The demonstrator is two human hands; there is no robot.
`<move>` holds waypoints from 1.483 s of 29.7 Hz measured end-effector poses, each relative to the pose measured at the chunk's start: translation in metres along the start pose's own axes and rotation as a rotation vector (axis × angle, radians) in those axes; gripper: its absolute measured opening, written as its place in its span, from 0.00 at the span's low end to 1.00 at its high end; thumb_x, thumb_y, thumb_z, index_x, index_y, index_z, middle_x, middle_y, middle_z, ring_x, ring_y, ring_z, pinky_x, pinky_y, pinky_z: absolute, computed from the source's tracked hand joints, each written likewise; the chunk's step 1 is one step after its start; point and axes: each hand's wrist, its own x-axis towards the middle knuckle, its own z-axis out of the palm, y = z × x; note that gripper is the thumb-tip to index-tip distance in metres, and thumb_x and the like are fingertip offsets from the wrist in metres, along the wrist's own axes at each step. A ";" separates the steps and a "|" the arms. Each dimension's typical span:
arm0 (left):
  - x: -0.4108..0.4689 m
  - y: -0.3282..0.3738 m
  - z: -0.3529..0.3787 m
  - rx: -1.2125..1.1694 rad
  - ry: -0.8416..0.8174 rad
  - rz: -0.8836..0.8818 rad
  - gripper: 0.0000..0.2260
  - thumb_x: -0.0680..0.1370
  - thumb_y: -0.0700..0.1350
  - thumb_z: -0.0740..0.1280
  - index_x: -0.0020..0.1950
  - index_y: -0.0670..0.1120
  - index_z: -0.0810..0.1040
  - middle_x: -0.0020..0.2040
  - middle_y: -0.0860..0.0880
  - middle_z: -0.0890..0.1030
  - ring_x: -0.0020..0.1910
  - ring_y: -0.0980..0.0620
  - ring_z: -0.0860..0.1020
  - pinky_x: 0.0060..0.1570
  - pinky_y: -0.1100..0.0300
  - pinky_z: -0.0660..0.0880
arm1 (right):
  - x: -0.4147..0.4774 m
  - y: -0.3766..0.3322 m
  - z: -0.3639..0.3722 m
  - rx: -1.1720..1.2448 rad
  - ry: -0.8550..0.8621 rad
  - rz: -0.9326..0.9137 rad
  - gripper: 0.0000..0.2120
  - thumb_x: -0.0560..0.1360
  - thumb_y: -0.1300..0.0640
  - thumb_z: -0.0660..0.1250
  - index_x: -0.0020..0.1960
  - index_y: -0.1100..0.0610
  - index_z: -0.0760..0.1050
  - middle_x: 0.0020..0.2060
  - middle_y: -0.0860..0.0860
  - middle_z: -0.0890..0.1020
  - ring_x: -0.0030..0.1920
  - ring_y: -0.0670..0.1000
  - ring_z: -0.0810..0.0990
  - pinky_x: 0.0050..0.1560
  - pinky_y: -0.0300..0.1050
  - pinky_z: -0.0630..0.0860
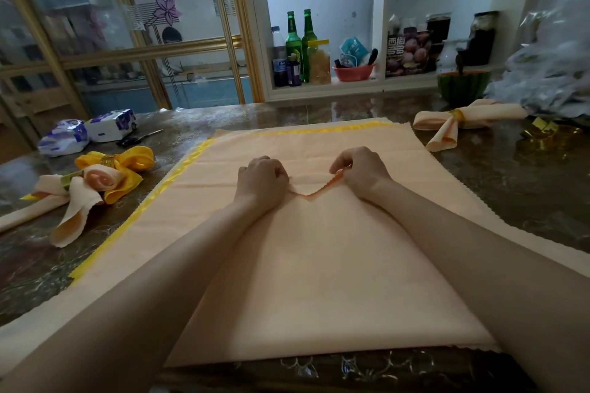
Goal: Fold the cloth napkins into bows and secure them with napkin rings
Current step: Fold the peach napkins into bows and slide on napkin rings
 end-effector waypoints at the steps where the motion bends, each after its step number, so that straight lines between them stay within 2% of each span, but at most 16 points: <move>1: 0.000 0.000 0.000 -0.002 0.005 -0.010 0.10 0.76 0.39 0.61 0.47 0.43 0.82 0.53 0.45 0.79 0.55 0.45 0.74 0.59 0.54 0.65 | -0.001 -0.001 0.000 -0.009 -0.018 0.003 0.14 0.74 0.68 0.59 0.44 0.54 0.80 0.52 0.53 0.81 0.56 0.53 0.76 0.63 0.51 0.70; 5: 0.000 -0.001 0.001 0.006 -0.032 0.022 0.09 0.75 0.42 0.63 0.53 0.47 0.78 0.53 0.48 0.78 0.56 0.47 0.73 0.58 0.55 0.63 | -0.001 -0.008 0.000 -0.114 -0.077 -0.010 0.10 0.75 0.55 0.62 0.53 0.56 0.80 0.53 0.52 0.81 0.56 0.54 0.76 0.59 0.49 0.70; 8: -0.001 -0.002 0.001 -0.004 -0.031 0.048 0.12 0.74 0.43 0.64 0.57 0.49 0.76 0.50 0.50 0.77 0.56 0.48 0.73 0.57 0.55 0.63 | 0.001 -0.014 0.007 -0.270 -0.119 -0.051 0.17 0.74 0.48 0.65 0.61 0.53 0.74 0.60 0.51 0.77 0.61 0.54 0.72 0.60 0.49 0.64; 11: 0.000 -0.003 0.002 0.015 -0.015 0.067 0.10 0.75 0.44 0.65 0.54 0.47 0.80 0.52 0.47 0.77 0.57 0.46 0.73 0.58 0.55 0.65 | 0.002 -0.019 0.012 -0.267 -0.171 -0.053 0.23 0.74 0.47 0.65 0.67 0.52 0.69 0.64 0.52 0.73 0.65 0.54 0.69 0.64 0.50 0.62; 14: 0.002 -0.004 0.002 0.022 -0.017 0.068 0.08 0.77 0.46 0.65 0.52 0.45 0.81 0.53 0.45 0.77 0.57 0.45 0.72 0.58 0.54 0.65 | 0.005 -0.022 0.012 -0.238 -0.184 -0.035 0.19 0.73 0.48 0.66 0.62 0.53 0.74 0.61 0.51 0.76 0.62 0.54 0.71 0.62 0.50 0.64; 18: 0.000 -0.003 0.001 0.037 -0.013 0.083 0.08 0.78 0.45 0.64 0.52 0.45 0.81 0.53 0.45 0.78 0.56 0.45 0.73 0.56 0.55 0.64 | 0.007 -0.018 0.011 -0.193 -0.065 -0.010 0.08 0.77 0.58 0.62 0.54 0.53 0.77 0.54 0.52 0.79 0.56 0.54 0.74 0.58 0.48 0.65; 23: -0.003 0.000 -0.002 0.012 -0.012 0.092 0.09 0.74 0.38 0.62 0.50 0.46 0.80 0.51 0.46 0.79 0.54 0.45 0.74 0.58 0.53 0.67 | 0.007 -0.015 0.017 -0.298 0.007 -0.113 0.10 0.78 0.62 0.59 0.54 0.54 0.77 0.54 0.52 0.79 0.56 0.54 0.73 0.58 0.49 0.65; 28: -0.004 0.003 -0.003 -0.035 0.030 0.090 0.08 0.74 0.40 0.63 0.46 0.43 0.81 0.49 0.45 0.78 0.52 0.46 0.73 0.57 0.54 0.66 | 0.002 -0.019 0.015 -0.449 0.051 -0.291 0.09 0.75 0.63 0.61 0.49 0.54 0.77 0.51 0.53 0.77 0.54 0.54 0.73 0.57 0.48 0.64; 32: -0.004 0.001 -0.002 -0.028 0.042 0.092 0.09 0.76 0.44 0.63 0.45 0.42 0.81 0.48 0.46 0.78 0.53 0.46 0.73 0.56 0.54 0.65 | -0.004 -0.017 0.008 -0.397 -0.006 -0.319 0.08 0.73 0.63 0.61 0.47 0.56 0.77 0.48 0.52 0.77 0.53 0.54 0.73 0.56 0.46 0.62; 35: -0.003 0.000 -0.001 0.040 0.002 0.114 0.07 0.75 0.46 0.65 0.47 0.45 0.80 0.50 0.47 0.77 0.54 0.47 0.73 0.57 0.54 0.65 | -0.005 -0.017 0.007 -0.296 0.012 -0.296 0.11 0.74 0.61 0.59 0.55 0.56 0.74 0.43 0.50 0.77 0.52 0.54 0.74 0.58 0.47 0.61; 37: -0.002 0.000 -0.001 0.049 -0.008 0.124 0.06 0.75 0.46 0.65 0.48 0.46 0.79 0.50 0.48 0.78 0.54 0.48 0.73 0.58 0.54 0.66 | -0.003 -0.016 0.007 -0.278 0.008 -0.259 0.12 0.78 0.58 0.58 0.59 0.55 0.74 0.49 0.52 0.79 0.55 0.54 0.74 0.60 0.48 0.61; 39: -0.003 0.001 -0.001 0.046 -0.014 0.126 0.07 0.75 0.46 0.65 0.49 0.47 0.79 0.50 0.48 0.78 0.54 0.48 0.73 0.58 0.54 0.66 | 0.001 -0.014 0.010 -0.345 -0.034 -0.227 0.13 0.80 0.54 0.58 0.59 0.54 0.77 0.56 0.53 0.77 0.58 0.54 0.73 0.60 0.48 0.63; 44: -0.003 0.001 0.000 0.036 -0.024 0.115 0.09 0.76 0.48 0.64 0.49 0.46 0.81 0.51 0.48 0.78 0.55 0.48 0.73 0.59 0.54 0.65 | 0.004 -0.010 0.011 -0.347 -0.070 -0.187 0.13 0.78 0.50 0.61 0.58 0.52 0.79 0.57 0.53 0.76 0.59 0.54 0.71 0.61 0.49 0.65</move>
